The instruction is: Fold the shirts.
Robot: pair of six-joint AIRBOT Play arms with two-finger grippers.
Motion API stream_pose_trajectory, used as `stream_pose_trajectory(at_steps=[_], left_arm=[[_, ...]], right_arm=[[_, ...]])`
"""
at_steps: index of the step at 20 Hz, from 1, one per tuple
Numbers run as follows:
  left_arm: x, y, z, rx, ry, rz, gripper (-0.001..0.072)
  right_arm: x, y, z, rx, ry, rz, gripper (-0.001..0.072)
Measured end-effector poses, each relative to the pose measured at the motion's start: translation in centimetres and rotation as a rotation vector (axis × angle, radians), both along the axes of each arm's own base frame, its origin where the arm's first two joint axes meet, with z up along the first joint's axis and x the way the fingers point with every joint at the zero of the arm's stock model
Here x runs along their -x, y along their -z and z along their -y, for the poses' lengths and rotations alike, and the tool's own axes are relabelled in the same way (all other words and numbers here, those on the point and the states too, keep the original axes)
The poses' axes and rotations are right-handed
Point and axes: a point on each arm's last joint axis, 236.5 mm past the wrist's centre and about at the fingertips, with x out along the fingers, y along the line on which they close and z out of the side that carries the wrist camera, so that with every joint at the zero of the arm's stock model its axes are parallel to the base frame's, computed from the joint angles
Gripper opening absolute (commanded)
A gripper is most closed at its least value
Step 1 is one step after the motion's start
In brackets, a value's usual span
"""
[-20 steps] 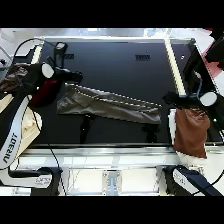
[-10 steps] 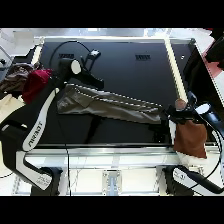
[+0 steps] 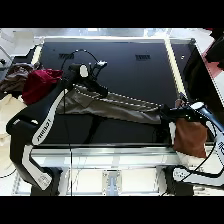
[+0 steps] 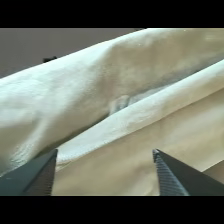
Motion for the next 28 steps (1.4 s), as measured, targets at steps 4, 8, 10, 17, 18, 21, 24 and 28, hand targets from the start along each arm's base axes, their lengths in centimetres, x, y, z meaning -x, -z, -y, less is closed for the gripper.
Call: stream_pose_trajectory(at_steps=[4,8,10,17,18,21,24,28], left_arm=[[0.6,0.9,0.5,0.015,0.002,-0.044,0.0559],[1.8,2.2,0.8,0.012,0.014,-0.105,0.0212],[2.4,2.6,0.9,0.012,0.021,-0.136,0.0033],[4.1,4.3,3.1,0.077,0.026,-0.239,0.0013],[4.5,4.7,3.7,0.089,0.03,-0.256,0.0013],[5.9,5.9,5.4,0.101,0.053,-0.299,0.0013],[6.8,6.7,7.0,0.11,0.073,-0.308,0.0012],[6.2,6.4,7.7,0.127,0.066,-0.275,0.0012]], right_arm=[[-2.0,-0.6,-0.8,-0.034,-0.006,0.037,0.0226],[-2.9,-0.9,-2.3,-0.041,-0.044,0.061,0.0015],[-3.3,-1.5,-2.9,-0.045,-0.067,0.076,0.0014],[-6.4,-11.5,-5.5,-0.05,-0.224,0.274,0.0014],[-6.7,-13.4,-6.4,-0.05,-0.263,0.307,0.0014],[-8.2,-18.8,-9.1,-0.037,-0.342,0.423,0.0014],[-8.7,-22.9,-11.8,-0.036,-0.401,0.507,0.0014],[-8.0,-25.4,-15.6,-0.049,-0.486,0.557,0.0013]])
